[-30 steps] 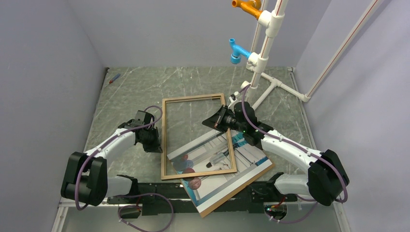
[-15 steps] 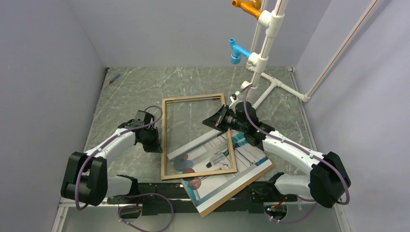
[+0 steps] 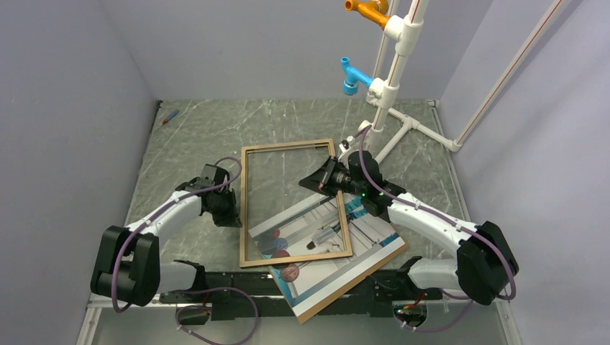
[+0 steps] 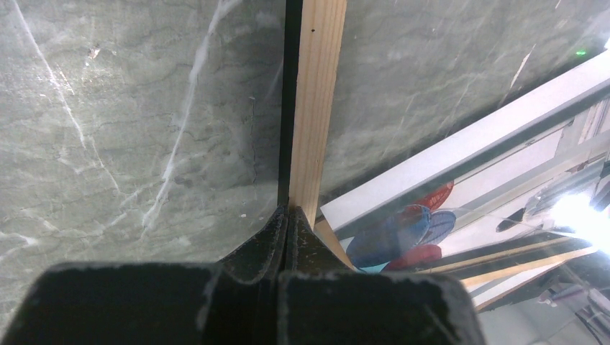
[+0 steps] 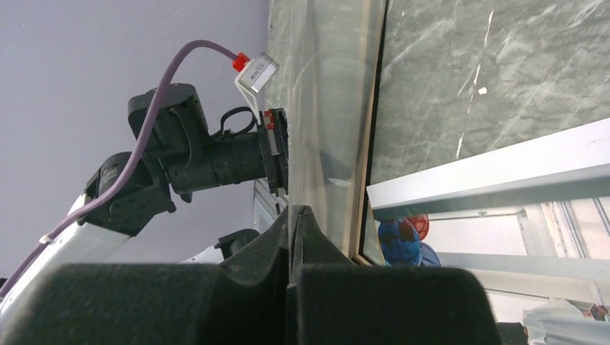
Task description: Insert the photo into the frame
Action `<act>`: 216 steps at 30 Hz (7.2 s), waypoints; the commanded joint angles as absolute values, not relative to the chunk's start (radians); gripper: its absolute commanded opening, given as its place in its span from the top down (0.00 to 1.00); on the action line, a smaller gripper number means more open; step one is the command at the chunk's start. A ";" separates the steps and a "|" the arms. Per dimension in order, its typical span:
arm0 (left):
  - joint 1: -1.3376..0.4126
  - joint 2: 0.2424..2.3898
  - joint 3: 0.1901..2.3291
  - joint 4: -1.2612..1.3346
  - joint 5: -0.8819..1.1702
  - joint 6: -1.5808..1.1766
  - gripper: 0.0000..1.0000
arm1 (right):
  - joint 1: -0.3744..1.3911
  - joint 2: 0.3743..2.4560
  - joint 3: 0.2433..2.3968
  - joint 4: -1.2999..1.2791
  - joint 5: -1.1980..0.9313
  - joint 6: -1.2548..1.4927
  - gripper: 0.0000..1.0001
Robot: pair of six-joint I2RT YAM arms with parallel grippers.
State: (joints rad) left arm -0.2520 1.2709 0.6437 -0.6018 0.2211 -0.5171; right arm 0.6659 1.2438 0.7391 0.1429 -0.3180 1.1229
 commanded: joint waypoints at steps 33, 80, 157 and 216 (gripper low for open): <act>-0.270 1.307 0.620 -0.587 0.170 -0.515 1.00 | 0.671 1.361 0.970 -0.229 -0.317 0.801 0.87; -0.275 1.328 0.625 -0.586 0.169 -0.511 1.00 | 0.700 1.411 1.005 -0.468 -0.016 0.718 0.00; -0.274 0.704 0.835 -0.501 0.643 -0.471 0.02 | 0.799 1.622 0.960 -0.479 0.054 0.678 0.63; -0.318 0.795 0.798 -0.551 0.582 -0.489 0.01 | 0.868 1.561 1.094 -0.413 -0.047 0.777 0.11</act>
